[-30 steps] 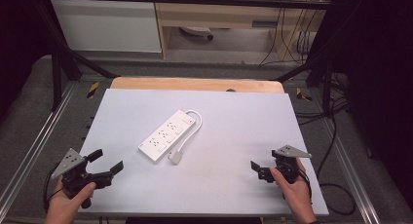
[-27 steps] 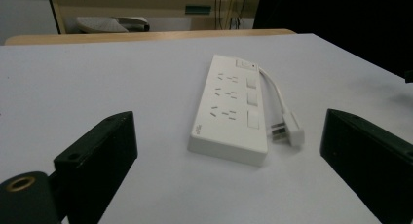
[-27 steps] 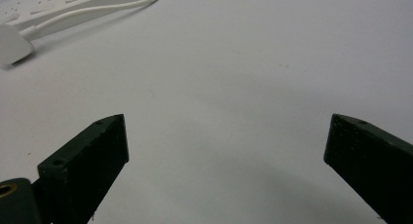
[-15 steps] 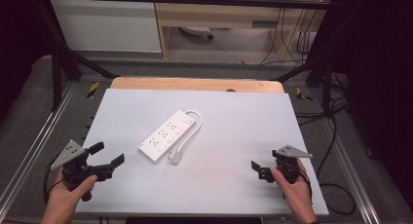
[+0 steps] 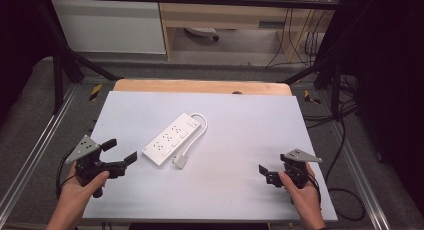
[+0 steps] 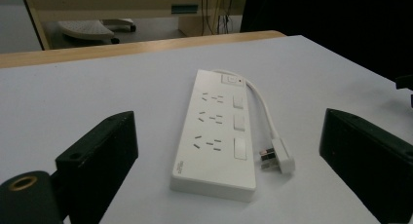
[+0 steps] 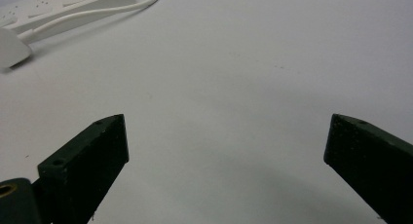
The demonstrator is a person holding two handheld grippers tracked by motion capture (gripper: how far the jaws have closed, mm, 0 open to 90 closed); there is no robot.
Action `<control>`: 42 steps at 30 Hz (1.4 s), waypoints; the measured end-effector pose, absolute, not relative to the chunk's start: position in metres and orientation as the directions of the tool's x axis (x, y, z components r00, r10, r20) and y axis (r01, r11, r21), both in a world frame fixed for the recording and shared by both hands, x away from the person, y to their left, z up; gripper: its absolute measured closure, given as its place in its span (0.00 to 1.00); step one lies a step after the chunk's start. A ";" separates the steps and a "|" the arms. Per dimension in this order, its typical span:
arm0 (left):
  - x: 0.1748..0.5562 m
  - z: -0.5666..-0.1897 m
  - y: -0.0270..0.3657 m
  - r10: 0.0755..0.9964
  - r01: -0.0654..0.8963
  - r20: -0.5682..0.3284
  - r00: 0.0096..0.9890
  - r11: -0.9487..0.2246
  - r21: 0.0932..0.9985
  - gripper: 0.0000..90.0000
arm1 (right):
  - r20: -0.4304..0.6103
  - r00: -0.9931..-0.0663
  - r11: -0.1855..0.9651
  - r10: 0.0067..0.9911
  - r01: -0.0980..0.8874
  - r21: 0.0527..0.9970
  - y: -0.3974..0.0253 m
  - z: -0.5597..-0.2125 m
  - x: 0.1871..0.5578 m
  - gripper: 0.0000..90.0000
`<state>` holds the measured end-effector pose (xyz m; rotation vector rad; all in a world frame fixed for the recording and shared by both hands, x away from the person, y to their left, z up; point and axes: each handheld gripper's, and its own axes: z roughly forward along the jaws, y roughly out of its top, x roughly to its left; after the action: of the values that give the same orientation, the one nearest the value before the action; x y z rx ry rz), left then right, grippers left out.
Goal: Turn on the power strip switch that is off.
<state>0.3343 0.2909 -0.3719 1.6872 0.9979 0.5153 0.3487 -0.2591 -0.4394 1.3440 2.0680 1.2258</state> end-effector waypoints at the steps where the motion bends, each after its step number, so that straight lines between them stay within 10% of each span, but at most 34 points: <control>1: 0.336 -0.372 0.290 0.819 0.363 -0.138 0.557 -0.091 0.927 0.08 | 0.137 -0.465 0.157 0.874 0.539 0.828 -0.259 -0.439 0.349 0.03; 42: 0.380 -0.374 0.245 0.798 0.399 -0.111 0.592 -0.171 0.901 0.12 | 0.144 -0.457 0.145 0.877 0.540 0.829 -0.262 -0.439 0.349 0.03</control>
<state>0.3800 0.2445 -0.3741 1.7865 0.9800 0.4817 0.3489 -0.2621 -0.4389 1.3596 2.0552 1.2330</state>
